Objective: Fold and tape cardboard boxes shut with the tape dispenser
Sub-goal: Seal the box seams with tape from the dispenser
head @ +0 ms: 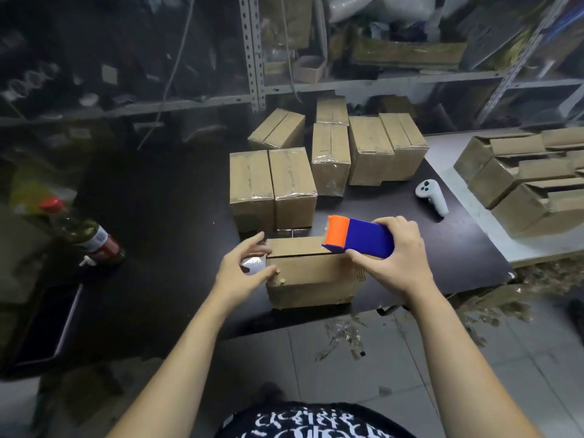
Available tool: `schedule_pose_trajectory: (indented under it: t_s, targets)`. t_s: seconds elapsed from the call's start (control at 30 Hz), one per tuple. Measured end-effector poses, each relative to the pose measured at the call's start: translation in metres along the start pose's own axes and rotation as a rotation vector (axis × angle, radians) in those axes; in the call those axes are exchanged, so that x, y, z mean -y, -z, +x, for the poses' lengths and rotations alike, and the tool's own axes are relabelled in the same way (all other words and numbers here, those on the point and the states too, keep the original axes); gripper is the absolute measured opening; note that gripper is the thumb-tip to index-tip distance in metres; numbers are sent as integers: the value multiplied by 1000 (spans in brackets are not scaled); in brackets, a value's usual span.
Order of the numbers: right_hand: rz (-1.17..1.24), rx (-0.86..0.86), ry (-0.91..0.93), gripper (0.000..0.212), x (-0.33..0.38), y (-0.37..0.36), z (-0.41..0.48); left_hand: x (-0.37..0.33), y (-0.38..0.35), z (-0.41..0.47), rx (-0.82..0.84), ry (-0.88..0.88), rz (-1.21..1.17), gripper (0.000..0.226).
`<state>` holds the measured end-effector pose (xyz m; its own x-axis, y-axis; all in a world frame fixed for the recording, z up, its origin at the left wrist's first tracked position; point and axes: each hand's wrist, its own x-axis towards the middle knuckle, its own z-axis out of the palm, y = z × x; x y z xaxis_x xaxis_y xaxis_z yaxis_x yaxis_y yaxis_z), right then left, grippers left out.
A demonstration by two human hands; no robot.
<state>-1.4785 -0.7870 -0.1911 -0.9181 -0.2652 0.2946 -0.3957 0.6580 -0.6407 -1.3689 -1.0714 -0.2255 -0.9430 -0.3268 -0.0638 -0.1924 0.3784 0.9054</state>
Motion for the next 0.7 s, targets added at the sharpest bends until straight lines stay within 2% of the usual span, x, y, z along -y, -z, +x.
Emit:
schedule_pose_trajectory:
  t_s: [0.17,0.33,0.43,0.53,0.6,0.7]
  targets:
    - [-35,14,8,50,0,-10,12,15,-10,-4,-124,13,-37,65]
    - [-99,36,21,47,-6,-16,21,27,-21,-6,-193,63,-182,51]
    - [-143,59,14,49,-8,-17,25,26,-28,-9,-245,152,-384,42]
    - [-167,71,34,50,-10,-17,26,10,-30,-12,-289,303,-669,8]
    - [-184,73,53,51,-8,-18,27,4,-33,-9,-342,459,-809,20]
    - [-209,84,75,53,-3,-21,28,0,-37,-1,-441,529,-805,10]
